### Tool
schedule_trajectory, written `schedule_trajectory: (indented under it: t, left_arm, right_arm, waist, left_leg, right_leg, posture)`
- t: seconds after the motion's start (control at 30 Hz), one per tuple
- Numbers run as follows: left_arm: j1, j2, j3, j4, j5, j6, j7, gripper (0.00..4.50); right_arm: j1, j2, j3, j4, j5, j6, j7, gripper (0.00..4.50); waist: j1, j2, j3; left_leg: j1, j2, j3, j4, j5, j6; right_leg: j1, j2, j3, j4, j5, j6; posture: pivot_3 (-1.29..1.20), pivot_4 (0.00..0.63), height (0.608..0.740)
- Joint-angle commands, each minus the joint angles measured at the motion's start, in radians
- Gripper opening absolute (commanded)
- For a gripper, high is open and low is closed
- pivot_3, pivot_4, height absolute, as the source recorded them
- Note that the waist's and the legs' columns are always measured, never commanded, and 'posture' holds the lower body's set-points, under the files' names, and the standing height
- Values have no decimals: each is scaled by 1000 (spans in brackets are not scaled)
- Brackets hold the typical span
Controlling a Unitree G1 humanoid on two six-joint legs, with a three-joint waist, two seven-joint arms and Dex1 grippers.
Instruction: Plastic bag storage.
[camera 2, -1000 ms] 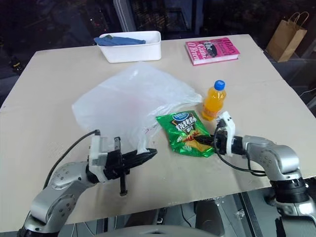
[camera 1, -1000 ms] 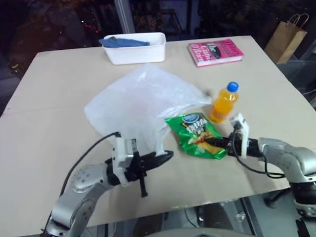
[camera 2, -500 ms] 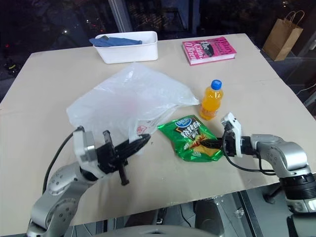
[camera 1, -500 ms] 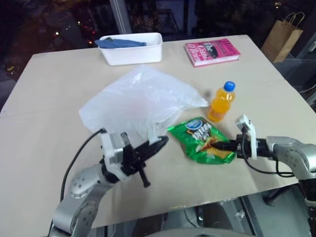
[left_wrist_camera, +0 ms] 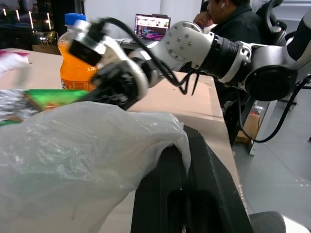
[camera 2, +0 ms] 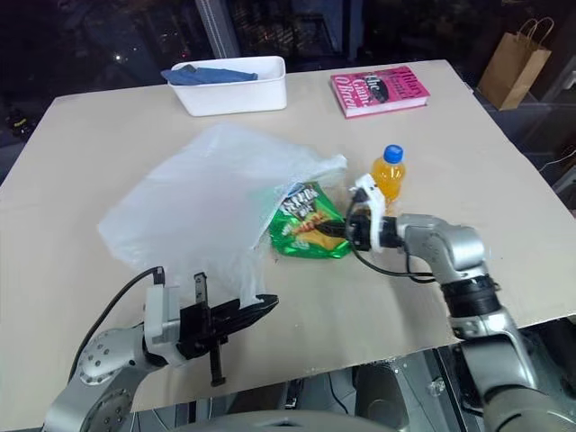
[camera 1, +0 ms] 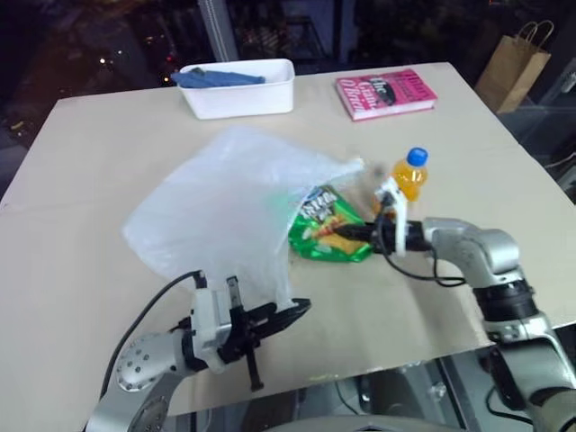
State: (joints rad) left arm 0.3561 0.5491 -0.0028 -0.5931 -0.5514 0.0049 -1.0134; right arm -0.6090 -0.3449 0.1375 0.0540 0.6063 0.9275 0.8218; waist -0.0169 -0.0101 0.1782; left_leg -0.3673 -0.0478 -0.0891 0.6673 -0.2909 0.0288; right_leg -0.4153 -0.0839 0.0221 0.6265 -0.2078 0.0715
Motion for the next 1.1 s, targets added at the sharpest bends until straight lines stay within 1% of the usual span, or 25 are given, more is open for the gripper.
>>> schedule_trajectory:
  t: [0.03, 0.13, 0.23, 0.3, 0.37, 0.43, 0.47, 0.53, 0.57, 0.6, 0.63, 0.67, 0.7, 0.73, 0.83, 0.97, 1.03, 1.1]
  left_arm:
    - [-6, -6, -2, 3, 5, -28, 2, 0]
    - [-28, -10, -10, 23, 14, -36, 1, 0]
    - [-82, -14, -31, 57, 26, -42, -12, 0]
    - [-121, -19, -46, 74, 26, -39, -16, 0]
    - [-162, -23, -62, 88, 28, -34, -22, 0]
    - [-185, -24, -71, 96, 28, -32, -26, 0]
    - [-191, -23, -73, 100, 28, -32, -29, 0]
    - [-195, -22, -75, 105, 27, -32, -31, 0]
    - [-198, -22, -75, 109, 26, -33, -31, 0]
    - [-199, -22, -76, 113, 27, -34, -31, 0]
    - [-200, -22, -77, 116, 28, -36, -31, 0]
    - [-201, -24, -78, 119, 29, -37, -30, 0]
    - [-203, -25, -79, 122, 30, -38, -30, 0]
    - [-204, -26, -80, 123, 30, -38, -29, 0]
    - [-206, -29, -82, 126, 34, -39, -28, 0]
    - [-205, -29, -78, 130, 38, -43, -30, 0]
    - [-205, -28, -77, 132, 40, -44, -30, 0]
    - [-205, -27, -77, 133, 40, -44, -31, 0]
  right_arm:
    - [-66, 95, 0, 19, -13, -26, -55, 32]
    - [-99, 192, 23, 36, -33, -41, -95, 32]
    - [-139, 291, 88, 87, -117, -140, -130, 32]
    - [-154, 331, 123, 126, -177, -219, -144, 32]
    - [-177, 378, 132, 157, -202, -268, -163, 32]
    - [-201, 421, 123, 178, -214, -302, -184, 433]
    - [-209, 439, 115, 188, -223, -322, -195, 710]
    - [-216, 460, 101, 197, -234, -349, -211, 1602]
    - [-217, 465, 95, 203, -240, -359, -218, 1854]
    - [-214, 465, 88, 210, -256, -377, -239, 2444]
    - [-211, 465, 82, 216, -269, -391, -253, 2893]
    - [-200, 450, 91, 223, -308, -422, -279, 3338]
    - [-190, 426, 102, 227, -337, -413, -294, 3905]
    - [-174, 401, 115, 217, -344, -406, -269, 4410]
    - [-115, 294, 156, 140, -339, -402, -137, 4410]
    - [-70, 149, 166, 64, -325, -381, -15, 4410]
    - [-69, 86, 164, 57, -345, -402, 17, 4410]
    - [-80, 48, 157, 67, -368, -429, 21, 4410]
  waist:
    - [0, 0, 0]
    - [1, 0, 0]
    - [0, 1, 0]
    - [-1, 1, 0]
    - [0, 1, 0]
    - [-1, 1, 0]
    - [-3, 1, 0]
    - [-8, 1, 0]
    - [-14, 1, 0]
    - [-14, 1, 0]
    - [-15, 1, 0]
    - [-15, 1, 0]
    - [-16, 1, 0]
    - [-16, 1, 0]
    - [-14, 1, 0]
    - [-23, 1, 0]
    - [-26, 1, 0]
    - [-25, 1, 0]
  left_leg:
    - [0, 0, 0, 0, 0, 0]
    - [-1, 0, -1, 0, 0, -1]
    - [-1, -1, 0, 0, 1, -2]
    - [-1, -1, -1, -1, 1, -2]
    - [-1, -1, -1, -1, 2, -3]
    - [-1, -2, -1, -1, 2, -4]
    - [-1, -2, -1, -1, 2, -5]
    - [-1, -2, 0, -1, 2, -5]
    - [-1, -2, 0, -2, 2, -5]
    - [-1, -2, 0, -3, 2, -5]
    - [-1, -2, -1, -3, 3, -5]
    - [-2, -2, -1, -3, 3, -5]
    - [-2, -2, 0, -3, 3, -5]
    - [-2, -2, 0, -3, 3, -5]
    - [-2, -3, -1, -3, 3, -5]
    - [-5, -2, 1, -3, 2, -5]
    - [-5, -2, 1, -3, 3, -5]
    - [-5, -2, 0, -3, 2, -5]
  right_leg:
    - [0, 0, 0, 0, 0, 0]
    - [-1, 0, 0, 0, 0, 0]
    - [-2, -1, 0, 0, 0, 0]
    - [-2, 0, 0, 1, 0, 0]
    - [-2, 0, 0, 1, 0, 0]
    - [-2, -1, 0, 1, 0, 0]
    - [-2, -1, 0, 1, 0, 0]
    - [-4, 0, 0, 1, 0, 0]
    - [-4, 0, 1, 1, 0, 0]
    - [-5, 0, 1, 1, 0, 0]
    - [-5, 0, 1, 1, 0, 0]
    - [-5, 0, 1, 1, 0, 0]
    - [-5, 0, 1, 1, 0, 0]
    - [-5, 0, 1, 1, 0, 0]
    - [-5, -1, 0, 0, 0, 0]
    - [-8, -1, 1, 1, 0, 0]
    - [-9, 0, 2, 1, 0, 0]
    - [-9, 1, 2, 1, 0, 0]
  posture:
    - [0, 150, 740]
    - [0, 150, 740]
    - [0, 150, 740]
    - [0, 150, 740]
    - [0, 150, 740]
    - [0, 150, 740]
    - [0, 150, 740]
    - [0, 150, 740]
    - [0, 150, 740]
    - [0, 150, 740]
    - [0, 150, 740]
    - [0, 150, 740]
    - [0, 150, 740]
    - [0, 150, 740]
    - [0, 150, 740]
    - [0, 150, 740]
    - [0, 150, 740]
    - [0, 150, 740]
